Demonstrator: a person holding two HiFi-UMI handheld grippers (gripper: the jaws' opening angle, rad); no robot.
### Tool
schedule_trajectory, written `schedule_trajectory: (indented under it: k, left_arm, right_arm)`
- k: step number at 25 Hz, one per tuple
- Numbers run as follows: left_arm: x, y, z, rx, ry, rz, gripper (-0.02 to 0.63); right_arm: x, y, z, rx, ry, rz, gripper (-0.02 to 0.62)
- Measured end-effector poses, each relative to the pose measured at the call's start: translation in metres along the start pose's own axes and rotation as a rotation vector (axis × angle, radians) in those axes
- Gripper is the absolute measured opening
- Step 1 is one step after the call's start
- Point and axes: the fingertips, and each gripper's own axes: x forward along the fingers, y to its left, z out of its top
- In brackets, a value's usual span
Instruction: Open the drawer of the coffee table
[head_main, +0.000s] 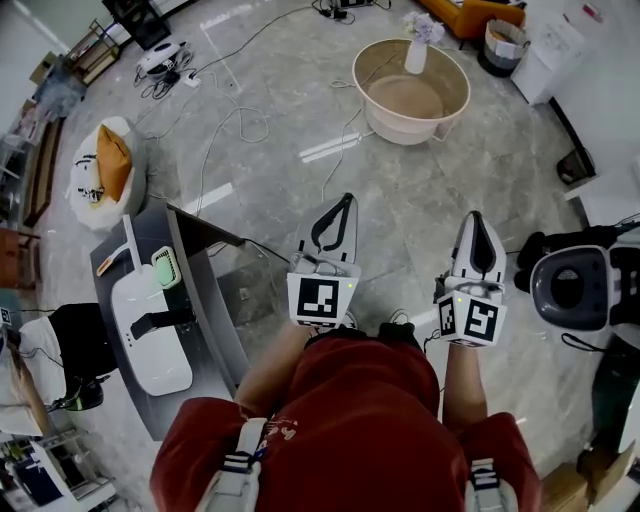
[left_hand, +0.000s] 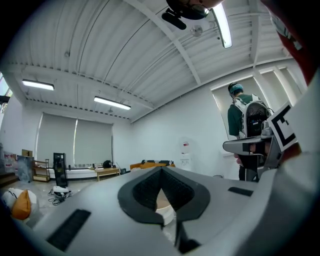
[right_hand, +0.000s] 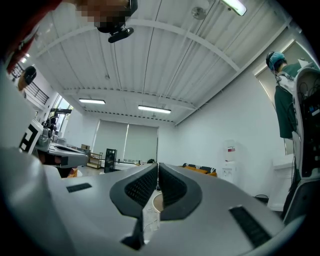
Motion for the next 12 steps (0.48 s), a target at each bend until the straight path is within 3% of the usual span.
schedule_trajectory:
  k: [2, 12]
  left_arm:
    - [-0.004, 0.007, -0.004, -0.026, 0.035, -0.003, 0.014]
    - [0.020, 0.035, -0.029, -0.015, 0.032, -0.001, 0.014]
  right_arm:
    - [0.001, 0.009, -0.002, 0.002, 0.008, 0.000, 0.023]
    - [0.034, 0.024, -0.030, 0.016, 0.047, 0.007, 0.024]
